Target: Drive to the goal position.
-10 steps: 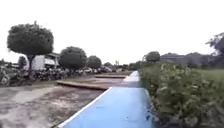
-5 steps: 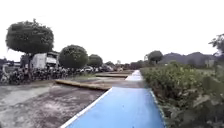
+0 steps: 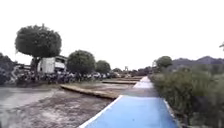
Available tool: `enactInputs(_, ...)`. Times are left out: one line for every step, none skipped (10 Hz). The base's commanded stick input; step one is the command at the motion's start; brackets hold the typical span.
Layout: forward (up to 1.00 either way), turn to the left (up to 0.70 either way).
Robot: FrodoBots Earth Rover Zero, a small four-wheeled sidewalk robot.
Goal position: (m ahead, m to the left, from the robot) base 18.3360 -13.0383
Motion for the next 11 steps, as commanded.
enactInputs(0.5,-0.46)
enactInputs(0.5,-0.05)
enactInputs(0.5,0.0)
enactInputs(0.5,0.0)
enactInputs(0.5,0.0)
enactInputs(0.5,0.0)
enactInputs(0.5,0.0)
enactInputs(0.5,0.0)
enactInputs(0.5,0.0)
enactInputs(0.5,0.0)
enactInputs(0.5,-0.41)
